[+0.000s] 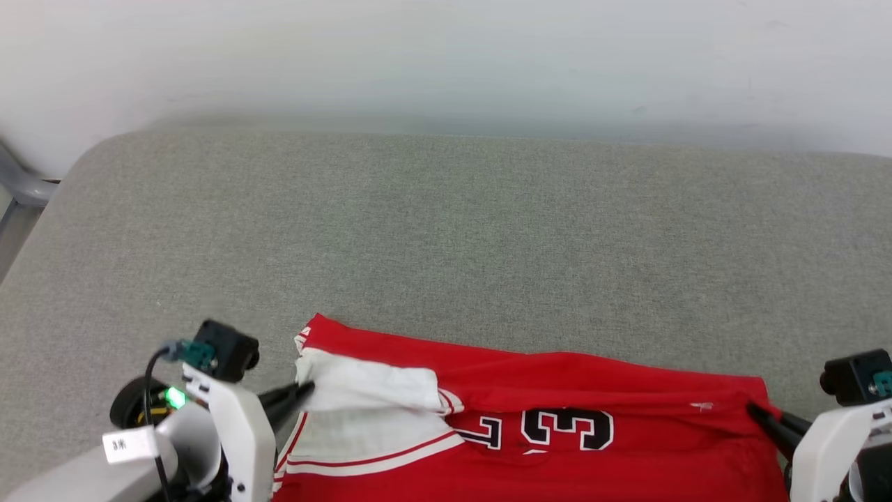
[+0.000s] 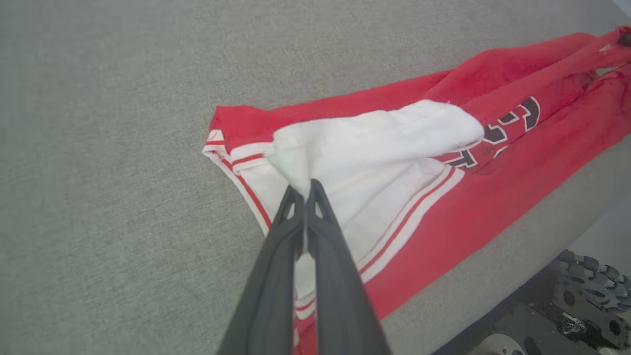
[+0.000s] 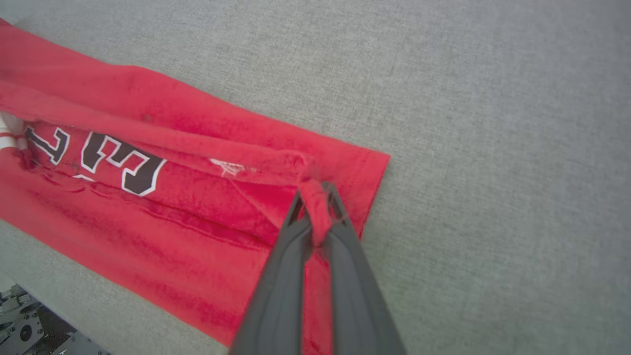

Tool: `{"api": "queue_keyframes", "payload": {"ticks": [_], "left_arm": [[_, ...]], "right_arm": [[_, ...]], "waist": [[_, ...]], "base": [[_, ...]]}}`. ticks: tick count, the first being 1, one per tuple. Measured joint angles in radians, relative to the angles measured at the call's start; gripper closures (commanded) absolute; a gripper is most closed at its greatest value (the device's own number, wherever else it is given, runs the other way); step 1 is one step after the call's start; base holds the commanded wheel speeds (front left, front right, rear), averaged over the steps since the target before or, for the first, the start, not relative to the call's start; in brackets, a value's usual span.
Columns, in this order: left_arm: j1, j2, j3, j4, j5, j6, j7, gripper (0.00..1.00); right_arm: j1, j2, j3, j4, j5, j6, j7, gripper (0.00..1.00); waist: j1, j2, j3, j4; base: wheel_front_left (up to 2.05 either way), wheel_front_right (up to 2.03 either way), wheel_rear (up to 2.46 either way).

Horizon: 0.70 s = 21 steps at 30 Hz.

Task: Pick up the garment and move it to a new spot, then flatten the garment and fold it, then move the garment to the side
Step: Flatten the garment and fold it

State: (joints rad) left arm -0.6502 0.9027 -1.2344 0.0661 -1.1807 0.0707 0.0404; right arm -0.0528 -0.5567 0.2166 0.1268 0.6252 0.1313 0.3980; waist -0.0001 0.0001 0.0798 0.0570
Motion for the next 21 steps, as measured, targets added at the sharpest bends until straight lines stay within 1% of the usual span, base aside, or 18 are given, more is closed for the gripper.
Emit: {"api": "queue_keyframes", "payload": {"ticks": [3, 10, 14, 17, 18, 19, 20, 21], "left_arm": [[0.049, 0.0, -0.008, -0.002, -0.013, 0.009, -0.014, 1.0], [0.12, -0.017, -0.017, 0.047, -0.033, 0.008, -0.039, 1.0], [0.146, -0.044, -0.019, 0.091, -0.054, -0.005, -0.051, 1.0], [0.156, -0.064, -0.018, 0.132, -0.056, -0.008, -0.067, 1.0], [0.157, -0.071, -0.017, 0.144, -0.056, -0.007, -0.076, 0.53], [0.158, -0.077, -0.014, 0.155, -0.056, -0.003, -0.087, 0.0], [0.163, -0.083, -0.006, 0.164, -0.06, 0.001, -0.104, 0.0], [0.168, -0.088, 0.006, 0.17, -0.067, 0.004, -0.121, 0.0]], "right_arm": [[0.053, 0.014, -0.025, -0.031, 0.0, 0.0, 0.019, 1.0], [0.13, 0.043, -0.079, -0.047, -0.009, 0.0, 0.042, 1.0], [0.154, 0.057, -0.081, -0.024, -0.01, 0.0, 0.059, 1.0], [0.157, 0.068, -0.077, 0.004, -0.012, 0.0, 0.05, 1.0], [0.156, 0.073, -0.078, 0.012, -0.018, 0.0, 0.035, 0.79], [0.154, 0.079, -0.078, 0.019, -0.02, 0.0, 0.024, 0.32], [0.152, 0.084, -0.076, 0.022, -0.02, 0.0, 0.015, 0.0], [0.15, 0.087, -0.075, 0.022, -0.02, 0.0, 0.004, 0.0]], "waist": [[0.0, 0.0, 0.003, 0.0], [0.0, 0.0, 0.025, 0.001], [0.0001, 0.0, 0.036, 0.0], [0.0001, 0.0, 0.039, 0.001], [0.0001, 0.0, 0.039, 0.001], [0.0001, 0.0, 0.038, 0.002], [0.0001, 0.0, 0.036, 0.002], [0.0001, 0.0, 0.033, 0.002]], "base": [[0.0, 0.0, 0.0], [0.0, 0.0, 0.0], [0.0, 0.0, 0.0], [0.0, 0.0, 0.0], [0.0, 0.0, 0.0], [0.0, 0.0, 0.0], [0.0, 0.0, 0.0], [0.0, 0.0, 0.0]]}}
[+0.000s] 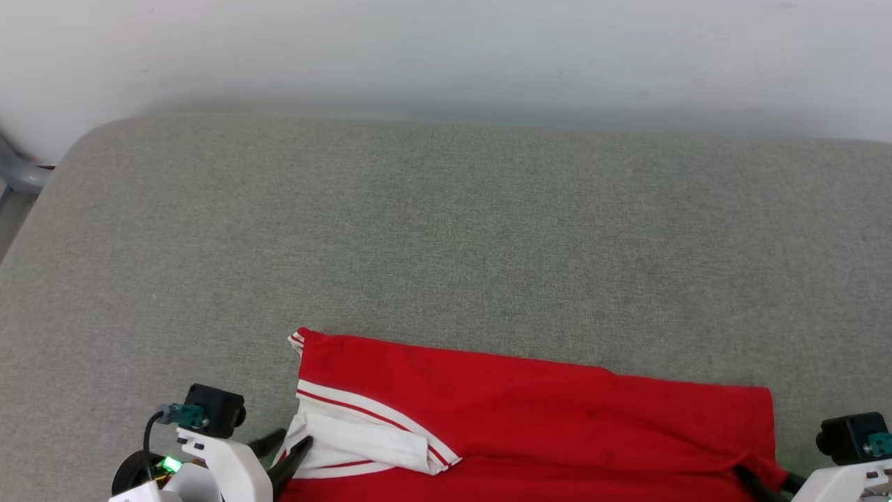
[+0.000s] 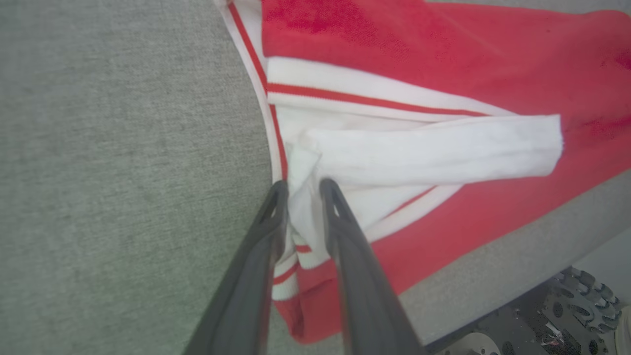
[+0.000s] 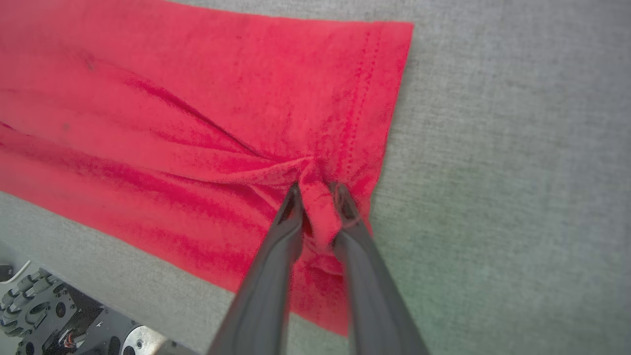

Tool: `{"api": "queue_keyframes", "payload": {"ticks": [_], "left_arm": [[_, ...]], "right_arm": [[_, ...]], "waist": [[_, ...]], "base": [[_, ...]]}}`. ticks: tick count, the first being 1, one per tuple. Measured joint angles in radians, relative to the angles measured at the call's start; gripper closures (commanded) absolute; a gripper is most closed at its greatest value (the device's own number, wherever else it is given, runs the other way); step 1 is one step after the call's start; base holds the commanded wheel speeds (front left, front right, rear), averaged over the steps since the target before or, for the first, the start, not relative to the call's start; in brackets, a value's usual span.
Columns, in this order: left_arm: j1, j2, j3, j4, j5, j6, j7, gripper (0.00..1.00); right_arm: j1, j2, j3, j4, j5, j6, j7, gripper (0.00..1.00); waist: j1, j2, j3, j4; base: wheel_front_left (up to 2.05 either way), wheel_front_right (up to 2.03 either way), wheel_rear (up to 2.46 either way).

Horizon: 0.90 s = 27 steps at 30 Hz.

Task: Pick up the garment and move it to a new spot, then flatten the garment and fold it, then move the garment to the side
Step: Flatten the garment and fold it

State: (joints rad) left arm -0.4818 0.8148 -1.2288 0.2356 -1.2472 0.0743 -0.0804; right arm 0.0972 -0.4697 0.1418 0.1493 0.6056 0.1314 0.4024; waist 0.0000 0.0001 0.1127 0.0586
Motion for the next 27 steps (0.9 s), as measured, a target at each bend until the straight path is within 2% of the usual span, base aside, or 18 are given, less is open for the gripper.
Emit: {"api": "queue_keyframes", "payload": {"ticks": [6, 10, 16, 21, 27], "left_arm": [[0.026, -0.005, 0.048, 0.005, -0.004, 0.048, -0.115, 0.0], [0.036, 0.005, 0.102, -0.03, 0.021, 0.111, -0.165, 0.0], [0.082, 0.014, 0.22, -0.122, 0.109, 0.216, -0.18, 0.0], [0.158, -0.021, 0.378, -0.19, 0.252, 0.282, -0.181, 0.0], [0.263, -0.107, 0.56, -0.233, 0.412, 0.314, -0.181, 0.0]], "right_arm": [[-0.002, -0.01, -0.006, -0.05, 0.013, 0.0, -0.031, 0.0], [-0.002, -0.036, -0.04, -0.109, 0.04, 0.0, -0.022, 0.0], [-0.009, -0.091, -0.104, -0.147, 0.089, 0.0, 0.038, 0.0], [-0.017, -0.13, -0.12, -0.121, 0.152, 0.0, 0.138, 0.0], [-0.043, -0.177, -0.106, -0.054, 0.22, 0.0, 0.237, 0.0]], "waist": [[0.0, 0.0, -0.034, 0.001], [0.0, 0.0, -0.056, 0.004], [0.0, 0.0, -0.076, 0.015], [0.0, 0.0, -0.069, 0.03], [0.0, 0.0, -0.051, 0.056]], "base": [[0.0, 0.0, 0.0], [0.0, 0.0, 0.0], [0.0, 0.0, 0.0], [0.0, 0.0, 0.0], [0.0, 0.0, 0.0]]}}
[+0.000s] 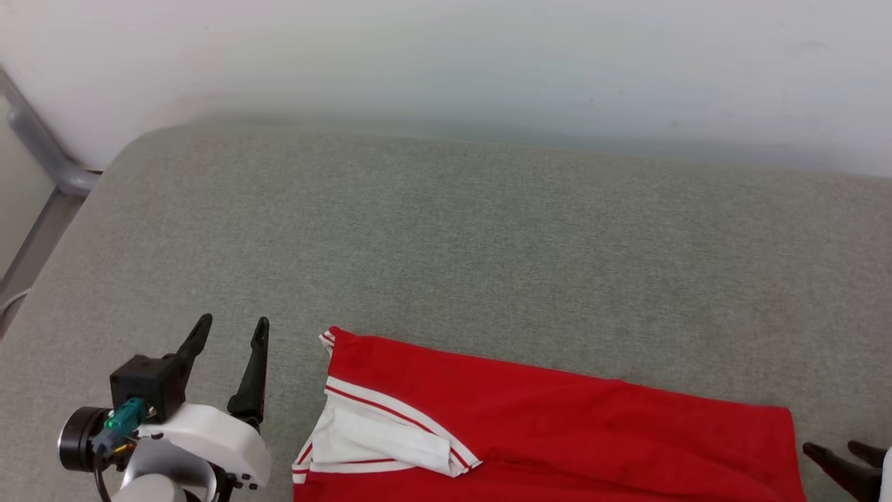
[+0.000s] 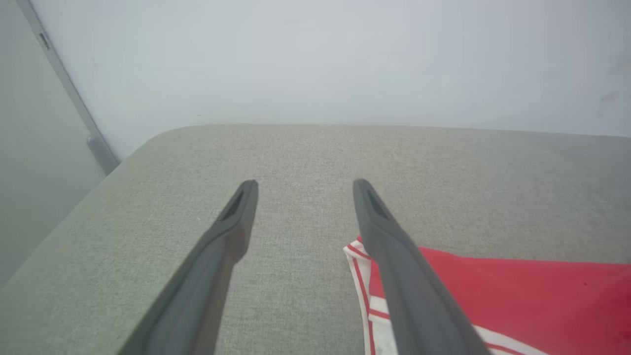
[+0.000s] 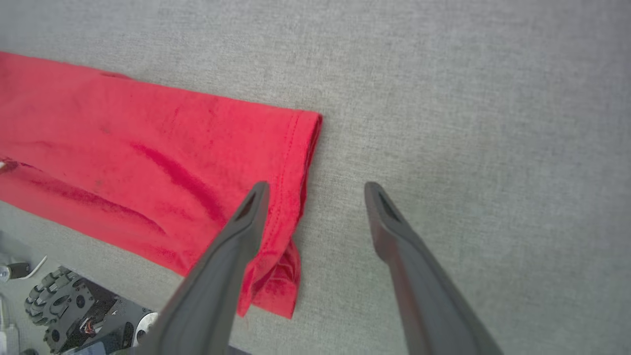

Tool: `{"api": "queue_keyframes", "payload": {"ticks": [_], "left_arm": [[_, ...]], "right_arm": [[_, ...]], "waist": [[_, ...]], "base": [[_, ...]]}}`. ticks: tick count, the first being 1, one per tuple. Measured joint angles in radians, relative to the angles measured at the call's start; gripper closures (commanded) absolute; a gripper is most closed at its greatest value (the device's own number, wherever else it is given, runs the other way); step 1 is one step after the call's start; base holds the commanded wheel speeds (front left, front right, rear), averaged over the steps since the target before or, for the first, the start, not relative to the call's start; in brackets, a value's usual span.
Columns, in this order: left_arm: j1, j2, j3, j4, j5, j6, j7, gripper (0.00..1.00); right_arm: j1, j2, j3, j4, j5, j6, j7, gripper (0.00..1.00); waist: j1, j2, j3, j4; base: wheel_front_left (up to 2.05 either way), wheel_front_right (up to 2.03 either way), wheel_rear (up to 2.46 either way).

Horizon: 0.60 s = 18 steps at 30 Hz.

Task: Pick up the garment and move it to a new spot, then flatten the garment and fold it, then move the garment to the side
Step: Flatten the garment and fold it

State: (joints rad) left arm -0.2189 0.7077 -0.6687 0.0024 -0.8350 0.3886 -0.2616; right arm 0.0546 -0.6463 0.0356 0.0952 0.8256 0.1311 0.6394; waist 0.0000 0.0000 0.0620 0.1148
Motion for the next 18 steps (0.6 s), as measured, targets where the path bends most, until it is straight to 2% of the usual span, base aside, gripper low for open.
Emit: {"api": "queue_keyframes", "payload": {"ticks": [8, 18], "left_arm": [[0.128, -0.123, 0.196, -0.031, 0.178, -0.02, 0.0, 0.0], [0.221, -0.278, 0.375, -0.051, 0.361, -0.081, 0.0, 0.0]], "right_arm": [[-0.035, 0.001, 0.047, 0.106, 0.049, 0.0, 0.056, 0.0], [-0.079, 0.016, 0.168, 0.184, 0.071, 0.0, 0.028, 0.0]], "waist": [[0.0, 0.0, 0.028, 0.039], [0.0, 0.0, 0.055, 0.071]], "base": [[0.0, 0.0, 0.0], [0.0, 0.0, 0.0]]}}
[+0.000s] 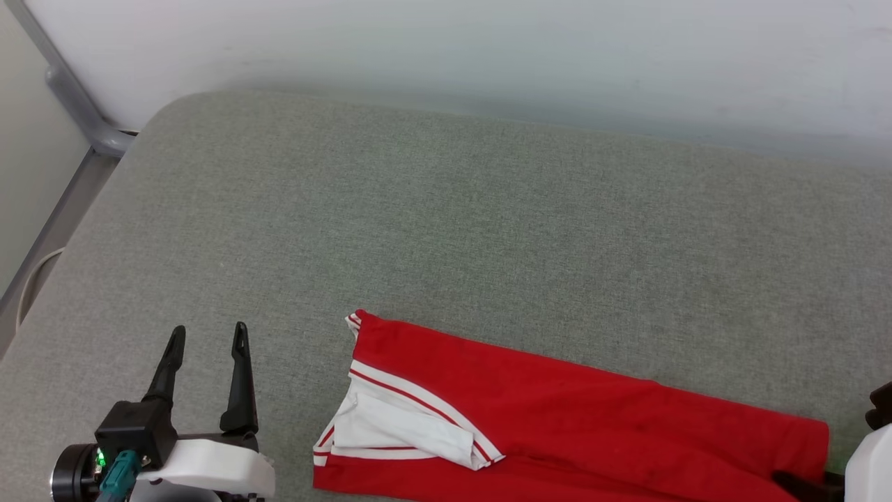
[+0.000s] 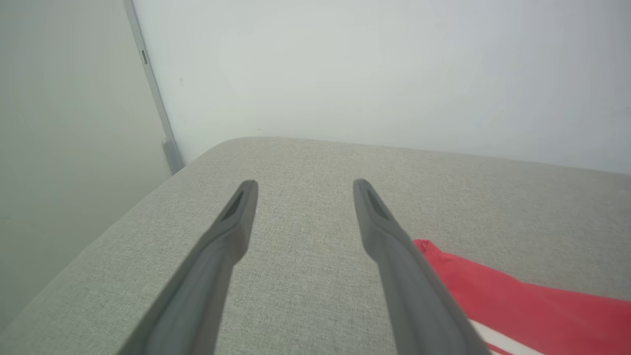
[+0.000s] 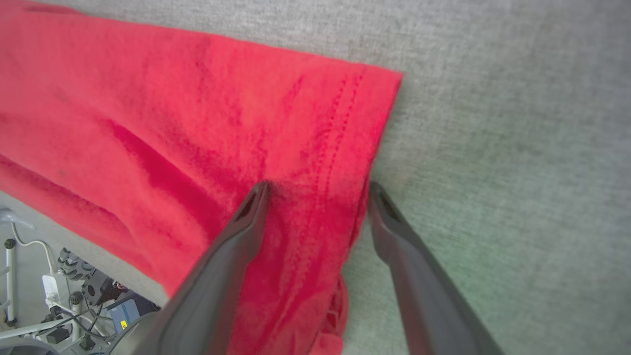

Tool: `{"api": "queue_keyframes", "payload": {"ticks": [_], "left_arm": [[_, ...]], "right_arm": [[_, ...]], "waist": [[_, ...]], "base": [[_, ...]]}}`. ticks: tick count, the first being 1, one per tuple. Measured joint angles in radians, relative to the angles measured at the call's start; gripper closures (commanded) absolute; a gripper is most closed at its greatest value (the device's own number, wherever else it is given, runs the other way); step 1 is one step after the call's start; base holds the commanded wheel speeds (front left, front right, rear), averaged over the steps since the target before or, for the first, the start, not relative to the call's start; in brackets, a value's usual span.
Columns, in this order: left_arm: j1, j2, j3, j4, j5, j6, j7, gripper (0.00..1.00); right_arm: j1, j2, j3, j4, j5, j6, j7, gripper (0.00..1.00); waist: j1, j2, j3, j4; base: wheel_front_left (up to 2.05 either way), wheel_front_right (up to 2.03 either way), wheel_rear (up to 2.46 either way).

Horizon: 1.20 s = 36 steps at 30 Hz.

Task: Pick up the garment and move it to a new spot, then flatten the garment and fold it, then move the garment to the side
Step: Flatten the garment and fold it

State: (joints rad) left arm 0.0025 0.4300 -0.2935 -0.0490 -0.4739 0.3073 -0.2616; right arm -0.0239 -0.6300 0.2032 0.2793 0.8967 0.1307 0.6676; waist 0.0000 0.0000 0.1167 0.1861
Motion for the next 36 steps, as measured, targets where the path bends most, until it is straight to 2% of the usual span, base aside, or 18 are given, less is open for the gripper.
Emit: {"api": "queue_keyframes", "payload": {"ticks": [7, 9, 10, 15, 20, 29, 36], "left_arm": [[0.045, -0.129, 0.124, -0.005, 0.129, -0.07, 0.0, 0.0], [0.055, -0.162, 0.157, -0.006, 0.176, -0.09, 0.0, 0.0], [0.058, -0.175, 0.171, -0.004, 0.195, -0.101, 0.0, 0.0], [0.082, -0.239, 0.22, -0.002, 0.289, -0.147, 0.0, 0.0], [0.095, -0.279, 0.241, 0.007, 0.35, -0.193, 0.0, 0.0], [0.096, -0.317, 0.272, 0.016, 0.409, -0.236, 0.0, 0.0], [0.113, -0.328, 0.281, 0.024, 0.433, -0.254, 0.0, 0.0]], "right_arm": [[-0.022, -0.006, 0.065, 0.049, 0.019, -0.003, -0.045, 0.0], [-0.028, -0.01, 0.084, 0.053, 0.03, -0.007, -0.067, 0.85], [-0.031, -0.013, 0.094, 0.055, 0.039, -0.007, -0.075, 1.0], [-0.045, -0.014, 0.144, 0.052, 0.077, -0.003, -0.126, 1.0], [-0.057, -0.04, 0.155, 0.063, 0.112, 0.001, -0.177, 1.0], [-0.081, -0.121, 0.112, 0.129, 0.13, 0.001, -0.248, 1.0], [-0.081, -0.186, 0.065, 0.27, 0.064, 0.001, -0.267, 1.0]], "waist": [[-0.0001, 0.0, 0.004, 0.01], [-0.0001, 0.0001, 0.004, 0.01], [-0.0001, 0.0, 0.004, 0.009], [0.0, 0.0001, 0.0, 0.002], [0.0, 0.0, -0.001, -0.004], [0.0, 0.0, -0.014, -0.013], [0.0, 0.0, -0.036, -0.017]], "base": [[0.0, 0.0, 0.0], [0.0, 0.0, 0.0], [0.0, 0.0, 0.0], [0.0, 0.0, 0.0], [0.0, 0.0, 0.0], [0.0, 0.0, 0.0], [0.0, 0.0, 0.0]]}}
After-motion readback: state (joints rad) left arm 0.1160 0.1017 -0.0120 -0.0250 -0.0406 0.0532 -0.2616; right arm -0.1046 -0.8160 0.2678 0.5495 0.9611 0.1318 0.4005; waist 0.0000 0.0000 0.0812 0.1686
